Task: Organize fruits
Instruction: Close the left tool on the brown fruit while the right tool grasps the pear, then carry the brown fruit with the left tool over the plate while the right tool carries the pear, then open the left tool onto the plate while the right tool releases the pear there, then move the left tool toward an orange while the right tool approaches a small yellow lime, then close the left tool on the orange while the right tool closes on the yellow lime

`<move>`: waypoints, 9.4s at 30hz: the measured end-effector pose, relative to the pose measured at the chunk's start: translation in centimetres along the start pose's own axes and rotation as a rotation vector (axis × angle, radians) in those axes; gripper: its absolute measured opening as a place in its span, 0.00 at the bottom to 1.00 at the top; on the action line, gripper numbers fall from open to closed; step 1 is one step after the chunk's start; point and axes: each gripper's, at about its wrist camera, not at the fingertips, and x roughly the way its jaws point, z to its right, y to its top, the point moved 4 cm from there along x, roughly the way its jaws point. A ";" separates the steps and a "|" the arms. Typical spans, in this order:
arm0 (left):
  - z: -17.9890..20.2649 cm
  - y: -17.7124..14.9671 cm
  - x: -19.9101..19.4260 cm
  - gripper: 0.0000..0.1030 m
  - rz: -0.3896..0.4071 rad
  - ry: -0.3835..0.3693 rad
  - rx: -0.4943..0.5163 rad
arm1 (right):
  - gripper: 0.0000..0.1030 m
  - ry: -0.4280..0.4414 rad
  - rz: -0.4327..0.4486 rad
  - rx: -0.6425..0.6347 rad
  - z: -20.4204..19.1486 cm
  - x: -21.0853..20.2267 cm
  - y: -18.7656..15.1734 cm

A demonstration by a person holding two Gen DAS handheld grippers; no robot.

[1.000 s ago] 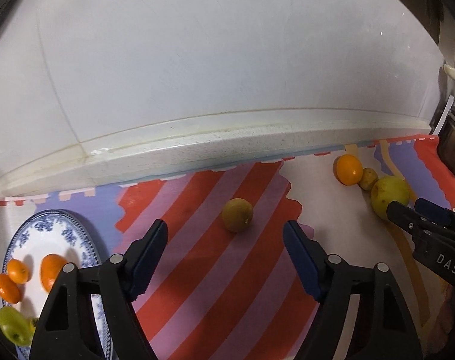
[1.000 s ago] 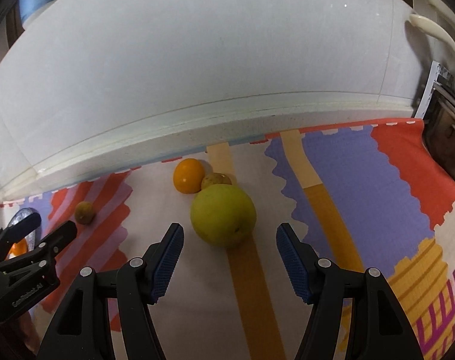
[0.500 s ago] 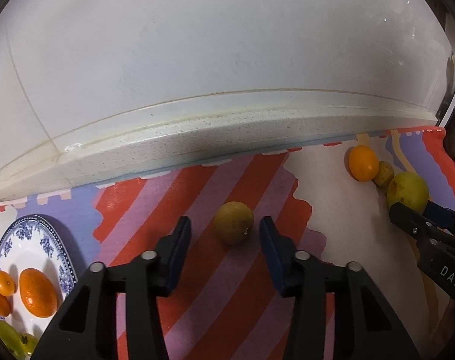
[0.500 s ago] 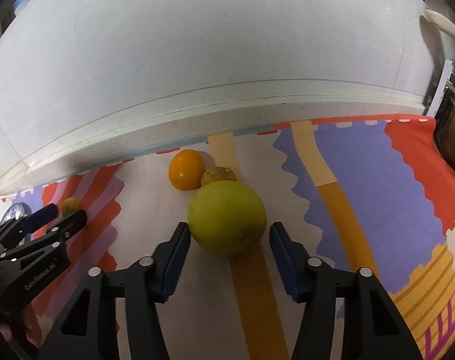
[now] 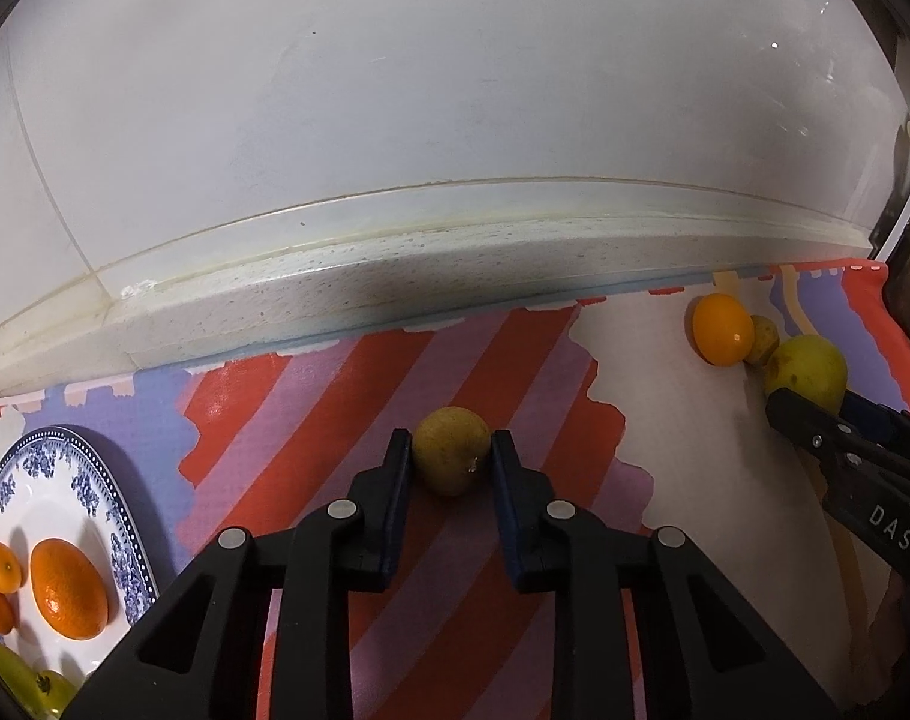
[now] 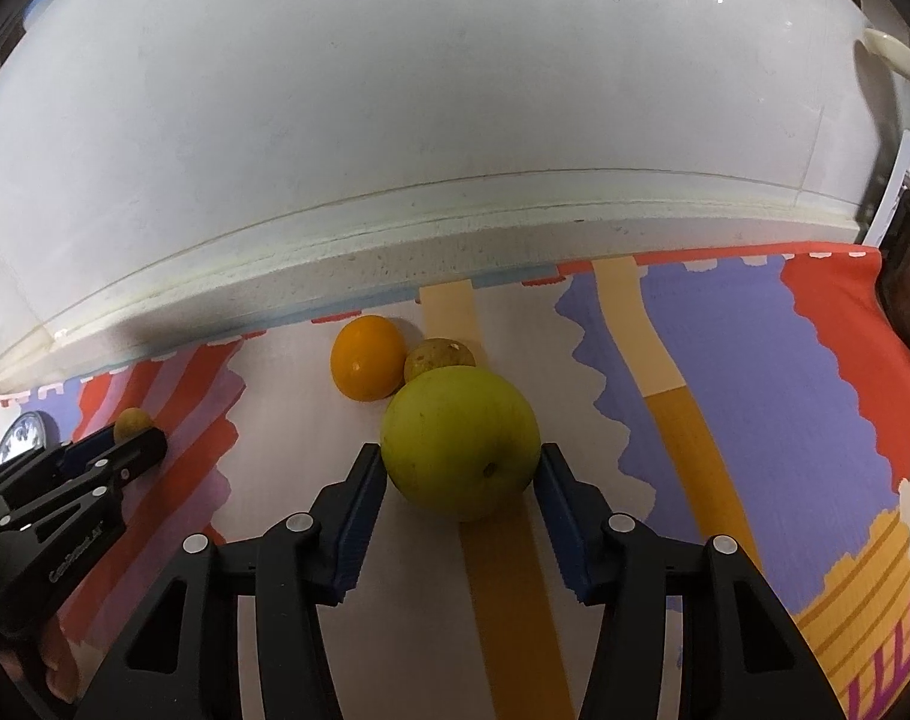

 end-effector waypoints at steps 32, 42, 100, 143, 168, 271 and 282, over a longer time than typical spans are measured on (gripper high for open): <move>-2.2 -2.0 -14.8 0.25 0.209 -0.045 -0.038 | 0.49 0.171 0.176 -0.111 -3.7 -11.5 -1.4; -4.1 -3.6 -21.0 0.25 0.291 -0.012 -0.084 | 0.49 0.248 0.243 -0.190 -7.9 -17.0 -1.8; -22.2 -10.1 -16.9 0.25 0.130 0.131 -0.209 | 0.49 0.500 -0.008 -0.549 -31.4 -8.0 -7.9; -21.6 -10.9 -22.1 0.51 0.211 0.257 -0.247 | 0.61 0.452 0.143 -0.520 -29.0 -12.9 -6.9; -13.5 -10.5 -27.2 0.69 0.308 0.201 -0.121 | 0.61 0.345 0.237 -0.350 -19.0 -19.3 -7.6; 11.5 4.5 1.7 0.37 0.038 -0.360 0.424 | 0.29 0.157 0.053 -0.274 3.4 1.2 2.6; 11.2 4.0 0.3 0.36 0.046 -0.325 0.349 | 0.29 0.139 0.071 -0.256 1.8 -0.7 2.1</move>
